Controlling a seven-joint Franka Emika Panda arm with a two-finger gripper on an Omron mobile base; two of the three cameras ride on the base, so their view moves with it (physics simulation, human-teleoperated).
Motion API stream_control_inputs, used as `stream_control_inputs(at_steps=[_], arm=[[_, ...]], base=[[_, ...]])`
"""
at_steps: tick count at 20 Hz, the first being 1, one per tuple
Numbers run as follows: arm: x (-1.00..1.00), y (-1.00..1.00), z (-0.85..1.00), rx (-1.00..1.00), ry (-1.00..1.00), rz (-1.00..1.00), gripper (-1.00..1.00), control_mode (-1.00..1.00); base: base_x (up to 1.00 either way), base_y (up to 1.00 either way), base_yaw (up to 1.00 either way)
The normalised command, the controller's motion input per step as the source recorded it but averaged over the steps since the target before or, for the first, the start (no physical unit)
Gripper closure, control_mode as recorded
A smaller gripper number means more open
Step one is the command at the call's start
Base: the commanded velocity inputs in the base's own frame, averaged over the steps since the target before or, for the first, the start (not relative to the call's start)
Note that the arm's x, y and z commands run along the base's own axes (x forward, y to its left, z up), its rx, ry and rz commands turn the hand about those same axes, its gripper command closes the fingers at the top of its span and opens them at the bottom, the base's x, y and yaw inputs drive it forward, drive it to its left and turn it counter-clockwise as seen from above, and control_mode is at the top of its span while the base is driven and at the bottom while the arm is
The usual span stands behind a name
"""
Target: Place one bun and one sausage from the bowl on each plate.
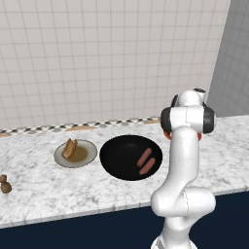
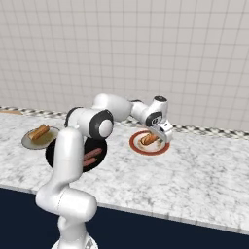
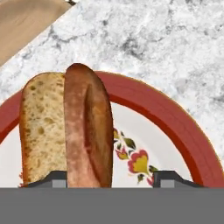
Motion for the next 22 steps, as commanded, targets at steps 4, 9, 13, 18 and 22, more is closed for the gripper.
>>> stream_control_inputs(at_steps=[4, 9, 13, 18, 22], arm=[[-0.08, 0.12, 0.61, 0.04, -0.13, -0.05, -1.00, -1.00], [-0.83, 0.36, 0.45, 0.00, -0.28, 0.00, -1.00, -1.00], [-1.00, 0.63, 0.34, 0.00, -0.21, 0.00, -1.00, -1.00], [-1.00, 1.00, 0.44, -0.05, 0.01, 0.06, -1.00, -1.00], [-0.96, 1.00, 0.81, -0.14, 0.12, 0.15, -1.00, -1.00]], base=[[0.00, 0.00, 0.00], [0.00, 0.00, 0.00], [0.00, 0.00, 0.00], [0.00, 0.00, 0.00], [0.00, 0.00, 0.00]])
